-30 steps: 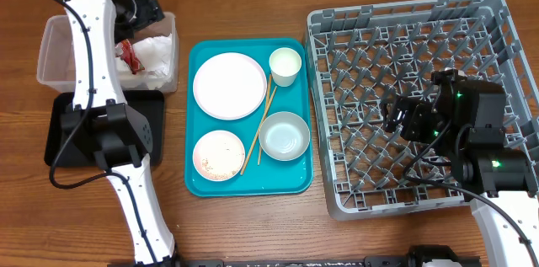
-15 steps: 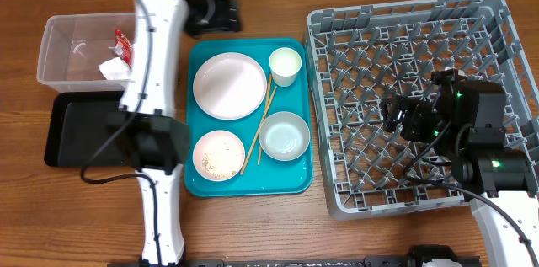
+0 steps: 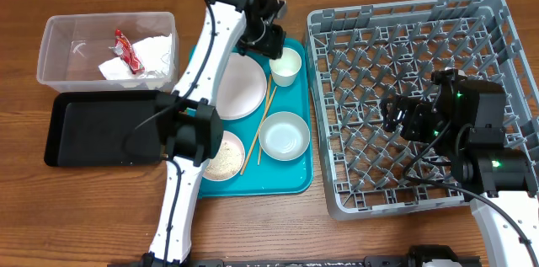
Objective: Sort waste into correct bins and load items into the dishwasher
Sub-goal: 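Grasp the white paper cup with the left gripper and lift it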
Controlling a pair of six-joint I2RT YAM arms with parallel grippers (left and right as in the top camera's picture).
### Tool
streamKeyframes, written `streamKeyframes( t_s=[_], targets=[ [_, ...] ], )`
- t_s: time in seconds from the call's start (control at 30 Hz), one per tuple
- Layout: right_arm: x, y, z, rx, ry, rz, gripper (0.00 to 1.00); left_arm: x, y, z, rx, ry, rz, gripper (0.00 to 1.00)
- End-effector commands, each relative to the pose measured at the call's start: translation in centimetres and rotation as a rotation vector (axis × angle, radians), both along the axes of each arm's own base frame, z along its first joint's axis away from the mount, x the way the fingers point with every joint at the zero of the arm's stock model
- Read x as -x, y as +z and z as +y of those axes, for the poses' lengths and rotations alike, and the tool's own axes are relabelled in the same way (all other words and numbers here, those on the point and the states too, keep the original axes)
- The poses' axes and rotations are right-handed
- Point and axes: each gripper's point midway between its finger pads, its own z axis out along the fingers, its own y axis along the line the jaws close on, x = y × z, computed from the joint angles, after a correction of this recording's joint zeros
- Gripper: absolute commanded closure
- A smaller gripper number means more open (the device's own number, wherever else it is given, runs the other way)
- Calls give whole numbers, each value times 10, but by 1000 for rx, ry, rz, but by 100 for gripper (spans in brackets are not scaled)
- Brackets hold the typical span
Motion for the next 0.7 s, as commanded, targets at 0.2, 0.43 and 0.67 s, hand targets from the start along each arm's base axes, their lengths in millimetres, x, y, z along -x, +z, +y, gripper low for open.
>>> streamKeyframes(
  t_s=[0.2, 0.43, 0.67],
  targets=[
    [-4, 13, -1, -2, -1, -34, 0, -5, -18, -4, -11, -21, 0, 96],
    [-7, 16, 0, -8, 3, -50, 0, -8, 10, -2, 59, 48, 0, 96],
    [-23, 49, 29, -182, 82, -173, 0, 5, 88, 25, 299, 96, 35, 96]
  ],
)
